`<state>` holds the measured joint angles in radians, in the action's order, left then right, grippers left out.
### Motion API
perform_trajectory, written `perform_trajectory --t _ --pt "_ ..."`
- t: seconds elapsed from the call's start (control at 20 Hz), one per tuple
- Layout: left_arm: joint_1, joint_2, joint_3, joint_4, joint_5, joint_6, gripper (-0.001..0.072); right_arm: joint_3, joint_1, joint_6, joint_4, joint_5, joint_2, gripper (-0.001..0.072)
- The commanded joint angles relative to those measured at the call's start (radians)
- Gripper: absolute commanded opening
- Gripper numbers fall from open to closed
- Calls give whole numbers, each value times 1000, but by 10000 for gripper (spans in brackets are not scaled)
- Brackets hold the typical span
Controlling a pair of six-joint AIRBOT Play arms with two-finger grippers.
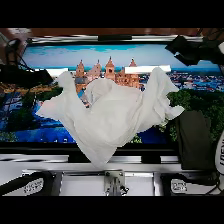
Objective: Fold the shirts.
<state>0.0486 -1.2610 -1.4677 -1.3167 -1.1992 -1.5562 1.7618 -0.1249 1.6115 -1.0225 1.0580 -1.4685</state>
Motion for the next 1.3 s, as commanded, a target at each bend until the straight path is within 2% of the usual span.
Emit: perform_trajectory --t 0.0,0.1,0.2,0.3,0.4,0.5,0.6,0.7,0.85,1.0,1.05,1.1,1.2,1.25 --pt "137 12 -103 -17 -241 -23 702 9 -43 -80 -25 248 101 679" --pt "184 29 -64 -16 -350 1 703 -18 -11 -141 -105 491 136 679" --pt "182 59 74 -11 -379 3 703 -146 29 -148 -87 554 169 680" --pt "155 102 288 12 -335 2 703 -344 67 -147 15 502 200 680" --pt "117 137 499 85 -218 3 703 -509 114 -146 84 415 207 681" --pt "67 141 648 158 -91 11 703 -620 179 -147 84 346 197 680" --pt "4 124 745 203 27 11 703 -649 239 -146 16 328 166 680" --pt "-55 93 785 204 124 10 703 -649 277 -132 -35 314 127 680" --pt "-81 63 785 243 252 7 703 -649 285 -130 1 281 76 680" --pt "-81 24 785 253 316 6 699 -649 285 -131 34 246 28 680" --pt "-81 18 784 269 348 6 656 -649 286 -133 66 234 11 680" --pt "-81 15 782 301 384 7 497 -649 295 -146 103 216 -7 680" --pt "-81 16 772 377 454 8 97 -649 338 -155 142 157 -40 679" --pt "-81 16 756 393 467 10 45 -648 365 -159 155 123 -54 678"
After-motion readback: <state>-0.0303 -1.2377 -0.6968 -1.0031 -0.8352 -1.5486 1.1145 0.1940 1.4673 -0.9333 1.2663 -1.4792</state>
